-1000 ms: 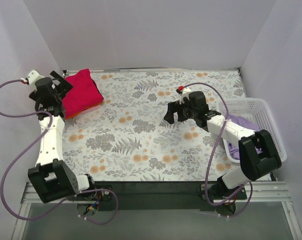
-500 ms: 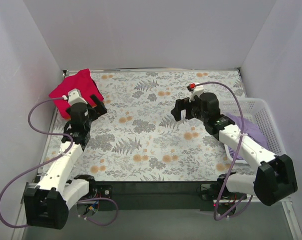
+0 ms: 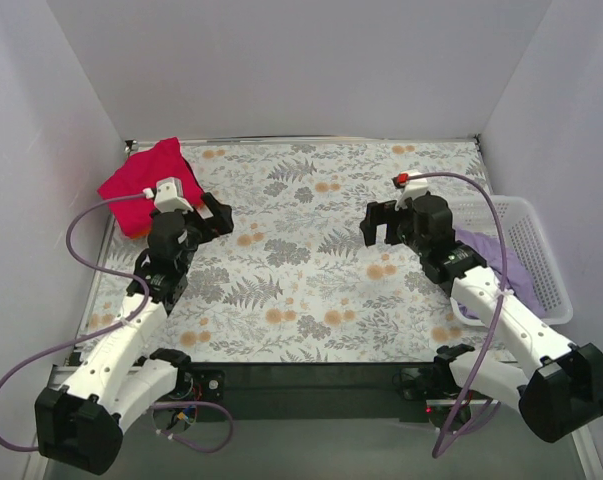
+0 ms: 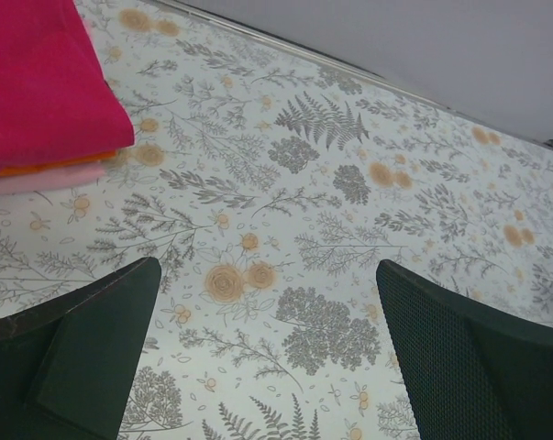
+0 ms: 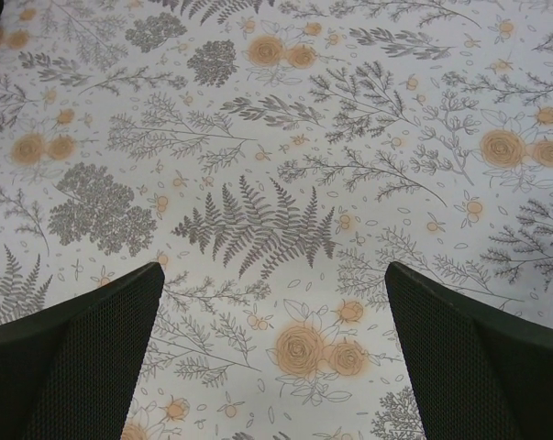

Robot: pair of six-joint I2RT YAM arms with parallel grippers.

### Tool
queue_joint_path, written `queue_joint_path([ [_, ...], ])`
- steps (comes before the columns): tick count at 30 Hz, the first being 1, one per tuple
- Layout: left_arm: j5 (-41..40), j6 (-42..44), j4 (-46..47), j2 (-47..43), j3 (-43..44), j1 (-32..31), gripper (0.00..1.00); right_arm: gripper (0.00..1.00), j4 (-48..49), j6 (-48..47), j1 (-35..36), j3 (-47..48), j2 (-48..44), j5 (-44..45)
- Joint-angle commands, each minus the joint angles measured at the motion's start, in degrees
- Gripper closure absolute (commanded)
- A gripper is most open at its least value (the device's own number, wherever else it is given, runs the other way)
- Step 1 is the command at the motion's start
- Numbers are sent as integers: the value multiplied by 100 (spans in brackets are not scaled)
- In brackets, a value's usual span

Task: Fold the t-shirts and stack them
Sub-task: Neatly place the folded tshirt to the corner

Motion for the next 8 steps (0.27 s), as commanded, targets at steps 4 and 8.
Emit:
queue_joint_path([
  [4, 237, 190, 441, 52, -102, -51, 2, 2, -189, -51, -49, -111, -447, 438],
  [8, 158, 173, 582, 351, -84, -95, 2, 1, -313, -78, -49, -155, -597, 623],
])
